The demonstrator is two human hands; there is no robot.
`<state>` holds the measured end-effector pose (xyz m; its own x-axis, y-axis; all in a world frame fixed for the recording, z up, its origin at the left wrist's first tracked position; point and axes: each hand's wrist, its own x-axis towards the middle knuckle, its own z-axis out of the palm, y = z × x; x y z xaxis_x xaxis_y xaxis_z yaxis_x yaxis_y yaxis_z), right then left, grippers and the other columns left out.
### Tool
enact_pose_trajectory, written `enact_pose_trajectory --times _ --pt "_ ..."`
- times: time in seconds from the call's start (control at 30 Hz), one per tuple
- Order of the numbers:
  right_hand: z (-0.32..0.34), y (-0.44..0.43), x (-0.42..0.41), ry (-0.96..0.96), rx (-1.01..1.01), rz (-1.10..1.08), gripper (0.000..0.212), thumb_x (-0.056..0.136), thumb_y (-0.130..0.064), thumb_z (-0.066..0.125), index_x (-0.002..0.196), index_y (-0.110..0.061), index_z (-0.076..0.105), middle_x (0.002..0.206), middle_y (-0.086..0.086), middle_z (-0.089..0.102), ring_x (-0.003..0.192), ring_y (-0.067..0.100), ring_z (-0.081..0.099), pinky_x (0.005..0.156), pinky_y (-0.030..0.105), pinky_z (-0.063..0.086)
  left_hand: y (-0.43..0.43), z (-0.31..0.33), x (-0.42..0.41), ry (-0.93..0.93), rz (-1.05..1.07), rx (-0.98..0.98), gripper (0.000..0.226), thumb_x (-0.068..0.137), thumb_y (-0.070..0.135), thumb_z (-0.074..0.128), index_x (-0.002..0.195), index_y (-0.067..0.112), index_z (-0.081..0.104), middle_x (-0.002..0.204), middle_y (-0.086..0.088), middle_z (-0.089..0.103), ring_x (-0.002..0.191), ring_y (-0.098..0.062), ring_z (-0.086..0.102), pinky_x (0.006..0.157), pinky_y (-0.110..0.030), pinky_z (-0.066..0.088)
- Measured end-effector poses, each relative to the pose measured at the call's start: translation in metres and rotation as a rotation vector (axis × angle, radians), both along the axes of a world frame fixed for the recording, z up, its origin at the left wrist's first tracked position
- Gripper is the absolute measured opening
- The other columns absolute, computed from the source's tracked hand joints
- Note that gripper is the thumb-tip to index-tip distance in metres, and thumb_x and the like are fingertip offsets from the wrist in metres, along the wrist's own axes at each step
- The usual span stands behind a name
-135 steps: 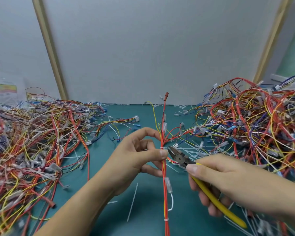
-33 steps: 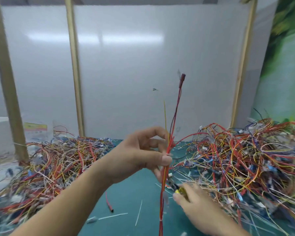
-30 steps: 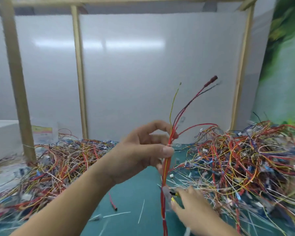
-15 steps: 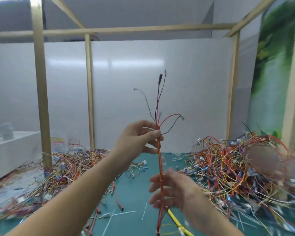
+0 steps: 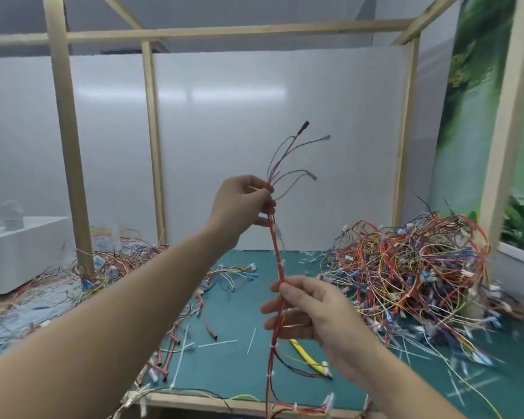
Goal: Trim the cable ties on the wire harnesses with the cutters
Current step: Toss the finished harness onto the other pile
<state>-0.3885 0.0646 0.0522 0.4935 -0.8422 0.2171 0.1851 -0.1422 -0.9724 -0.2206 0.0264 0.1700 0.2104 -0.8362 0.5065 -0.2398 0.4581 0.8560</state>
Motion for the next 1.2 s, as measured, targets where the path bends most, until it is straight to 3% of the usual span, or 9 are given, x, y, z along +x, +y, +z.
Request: enact_pose_trajectory --times 0.2,0.37,0.47,0.57,0.73,0.93,1.03,1.13,1.2 --pt "-0.003 0.003 -0.003 -0.107 0.004 -0.006 0.015 0.093 -0.016 0.063 0.086 -0.015 0.076 0.091 0.020 0.075 0.080 0.032 0.075 0.066 0.033 0.060 -0.005 0.000 0.007 0.044 -0.013 0.034 0.015 0.092 -0.005 0.056 0.104 -0.009 0.063 0.083 -0.020 0.067 0.073 -0.028 0.067 0.060 -0.032 0.060" --pt "0.017 -0.001 -0.012 -0.207 -0.033 -0.014 0.015 0.080 -0.023 0.068 0.090 -0.015 0.077 0.084 0.017 0.074 0.074 0.030 0.074 0.065 0.035 0.060 0.012 -0.030 0.019 -0.144 -0.230 0.377 0.042 0.099 0.034 0.055 0.117 -0.002 0.064 0.105 -0.016 0.074 0.103 -0.032 0.070 0.092 -0.039 0.057" --pt "0.034 -0.010 -0.015 -0.246 -0.053 -0.053 0.012 0.085 -0.017 0.066 0.091 -0.013 0.076 0.080 0.015 0.073 0.069 0.027 0.072 0.063 0.035 0.061 0.042 -0.068 0.020 -0.224 -0.436 0.512 0.049 0.097 0.047 0.051 0.115 0.005 0.066 0.105 -0.014 0.075 0.100 -0.031 0.071 0.094 -0.044 0.056" --pt "0.045 -0.020 -0.013 -0.232 -0.071 -0.115 0.016 0.096 -0.011 0.059 0.090 -0.015 0.074 0.075 0.008 0.073 0.064 0.022 0.072 0.054 0.028 0.058 0.074 -0.106 0.006 -0.212 -0.735 0.551 0.042 0.099 0.043 0.053 0.118 0.009 0.066 0.109 -0.018 0.073 0.103 -0.031 0.070 0.090 -0.036 0.055" --pt "0.048 -0.034 -0.010 -0.197 -0.101 -0.159 0.016 0.097 -0.010 0.058 0.093 -0.013 0.073 0.072 0.006 0.072 0.061 0.019 0.070 0.051 0.026 0.055 0.093 -0.132 -0.012 -0.086 -0.631 0.379 0.030 0.102 0.027 0.051 0.105 0.002 0.067 0.084 -0.013 0.072 0.077 -0.025 0.072 0.069 -0.028 0.057" --pt "0.041 -0.043 -0.004 -0.168 -0.077 -0.162 0.017 0.096 -0.009 0.060 0.090 -0.015 0.075 0.073 0.007 0.073 0.061 0.020 0.071 0.048 0.026 0.054 0.097 -0.137 -0.008 -0.025 -0.608 0.388 0.030 0.096 0.033 0.056 0.102 0.009 0.072 0.076 -0.011 0.070 0.070 -0.023 0.072 0.064 -0.025 0.055" --pt "0.043 -0.050 -0.001 -0.147 -0.066 -0.181 0.015 0.097 -0.012 0.059 0.095 -0.014 0.074 0.078 0.008 0.075 0.066 0.021 0.073 0.050 0.026 0.055 0.094 -0.141 -0.006 0.089 -0.631 0.385 0.025 0.096 0.027 0.058 0.110 0.010 0.070 0.080 -0.010 0.070 0.075 -0.022 0.071 0.068 -0.029 0.058" --pt "0.046 -0.056 -0.003 0.016 -0.099 -0.170 0.016 0.098 -0.024 0.061 0.102 -0.015 0.073 0.090 0.010 0.077 0.069 0.023 0.074 0.057 0.029 0.059 0.093 -0.143 -0.004 0.143 -0.593 0.333 0.024 0.097 0.019 0.059 0.118 0.019 0.067 0.084 -0.013 0.071 0.081 -0.026 0.071 0.072 -0.030 0.057" --pt "0.045 -0.058 -0.008 0.216 -0.183 -0.206 0.027 0.095 -0.040 0.063 0.103 -0.016 0.073 0.095 0.008 0.077 0.074 0.026 0.075 0.066 0.033 0.058 0.091 -0.140 -0.003 0.143 -0.558 0.299 0.028 0.094 0.020 0.059 0.120 0.027 0.066 0.085 -0.015 0.072 0.083 -0.029 0.071 0.072 -0.032 0.057"
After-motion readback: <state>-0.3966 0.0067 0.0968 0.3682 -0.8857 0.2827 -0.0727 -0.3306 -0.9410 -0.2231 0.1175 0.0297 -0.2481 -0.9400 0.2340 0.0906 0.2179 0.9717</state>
